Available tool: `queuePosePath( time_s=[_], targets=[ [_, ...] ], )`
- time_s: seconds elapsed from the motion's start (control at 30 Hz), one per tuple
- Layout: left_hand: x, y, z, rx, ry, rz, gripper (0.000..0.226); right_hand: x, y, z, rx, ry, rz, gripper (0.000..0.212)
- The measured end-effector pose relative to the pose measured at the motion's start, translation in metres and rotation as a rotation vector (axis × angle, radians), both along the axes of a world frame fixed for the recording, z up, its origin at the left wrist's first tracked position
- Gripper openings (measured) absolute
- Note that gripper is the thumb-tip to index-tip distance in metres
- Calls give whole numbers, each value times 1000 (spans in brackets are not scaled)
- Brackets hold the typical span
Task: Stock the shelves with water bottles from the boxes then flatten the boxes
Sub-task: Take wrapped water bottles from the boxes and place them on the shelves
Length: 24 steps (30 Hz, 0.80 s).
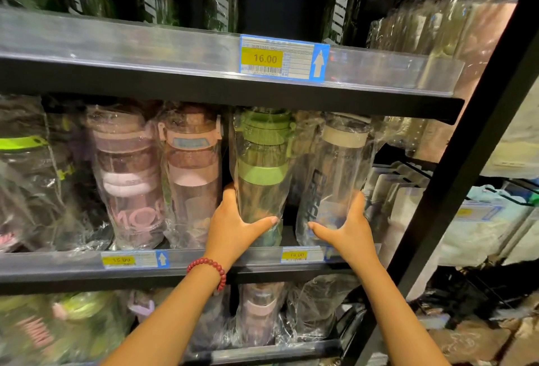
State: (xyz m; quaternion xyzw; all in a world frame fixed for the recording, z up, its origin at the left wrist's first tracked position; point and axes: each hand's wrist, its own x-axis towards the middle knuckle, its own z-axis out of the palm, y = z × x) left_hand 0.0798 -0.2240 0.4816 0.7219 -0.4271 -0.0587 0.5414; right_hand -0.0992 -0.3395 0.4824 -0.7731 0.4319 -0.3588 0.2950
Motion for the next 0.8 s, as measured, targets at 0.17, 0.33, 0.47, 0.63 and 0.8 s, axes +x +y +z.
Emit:
queuePosePath(
  time_s=[0.17, 0.33, 0.47, 0.63, 0.8],
  targets=[
    [0, 1, 1, 4, 70, -69, 69, -2, 2, 0, 6, 3, 20, 115],
    [-2, 3, 1, 21, 38, -76, 70, -2, 7, 5, 35, -2, 62, 120],
    [-5, 5, 0, 42, -25, -34, 69, -1, 9, 6, 67, -37, 68, 122],
    [-8, 2, -4, 19, -55, 40, 70, 0, 10, 5, 71, -51, 74, 121],
    [-5, 4, -5, 42, -42, 11, 76, -2, 12, 5, 45, -78, 90, 119]
  ],
)
